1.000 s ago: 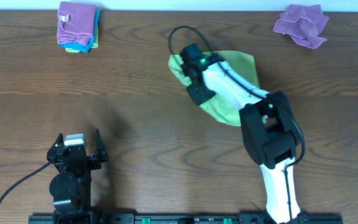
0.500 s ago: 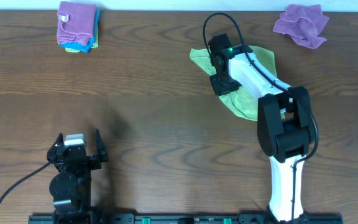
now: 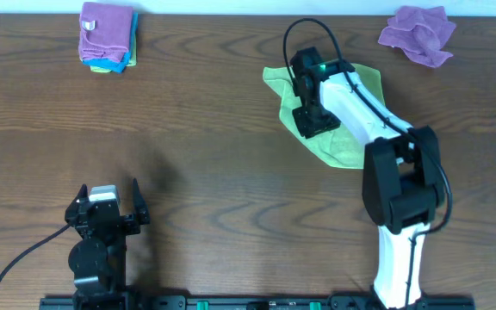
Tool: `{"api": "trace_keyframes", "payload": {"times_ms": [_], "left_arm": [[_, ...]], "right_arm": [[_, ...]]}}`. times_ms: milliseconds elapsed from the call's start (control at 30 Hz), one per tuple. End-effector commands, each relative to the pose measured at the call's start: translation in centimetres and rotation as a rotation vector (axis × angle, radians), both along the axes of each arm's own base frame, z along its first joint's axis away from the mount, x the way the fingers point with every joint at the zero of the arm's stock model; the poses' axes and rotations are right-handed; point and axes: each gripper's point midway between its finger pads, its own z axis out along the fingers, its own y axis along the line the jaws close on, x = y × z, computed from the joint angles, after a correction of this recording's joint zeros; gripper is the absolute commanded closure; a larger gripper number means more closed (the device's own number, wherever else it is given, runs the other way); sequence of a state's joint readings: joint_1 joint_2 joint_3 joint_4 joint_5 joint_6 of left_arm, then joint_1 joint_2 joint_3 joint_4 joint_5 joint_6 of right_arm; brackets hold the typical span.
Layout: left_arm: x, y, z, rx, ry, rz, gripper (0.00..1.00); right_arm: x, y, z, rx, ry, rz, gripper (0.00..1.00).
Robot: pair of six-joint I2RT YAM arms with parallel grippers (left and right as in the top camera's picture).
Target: Fold the cloth
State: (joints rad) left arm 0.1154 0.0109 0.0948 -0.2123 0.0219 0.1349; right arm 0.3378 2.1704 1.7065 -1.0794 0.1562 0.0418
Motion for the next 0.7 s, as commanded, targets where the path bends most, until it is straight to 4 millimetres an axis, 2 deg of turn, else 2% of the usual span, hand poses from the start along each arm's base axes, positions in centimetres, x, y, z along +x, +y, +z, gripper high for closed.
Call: {"api": "trace_keyframes", "payload": {"times_ms": [0,133,300,467,667], "left_arm": [[0.0,0.3,-1.5,-0.002,0.033,0.014,0.05],[0.0,0.3,-1.5,-0.002,0.033,0.014,0.05],[0.0,0.3,-1.5,-0.002,0.033,0.014,0.05],[0.0,0.3,-1.5,-0.002,0.033,0.014,0.05],[0.0,0.3,-1.5,-0.002,0.033,0.014,0.05]], "right_arm": [[-0.7,1.7,2.1,0.018,-0.028,0.046,0.64],[-2.2,3.5,2.6,0.008,-0.005,0.131,0.63],[-3.1,5.5,2.4,-0.019,-0.003,0.240,0.53],[-2.9,5.2,1.9,-0.053,-0.020,0.265,0.52],[-3.7,4.5,-0.1,-0.078,0.002,0.289,0.57]]}}
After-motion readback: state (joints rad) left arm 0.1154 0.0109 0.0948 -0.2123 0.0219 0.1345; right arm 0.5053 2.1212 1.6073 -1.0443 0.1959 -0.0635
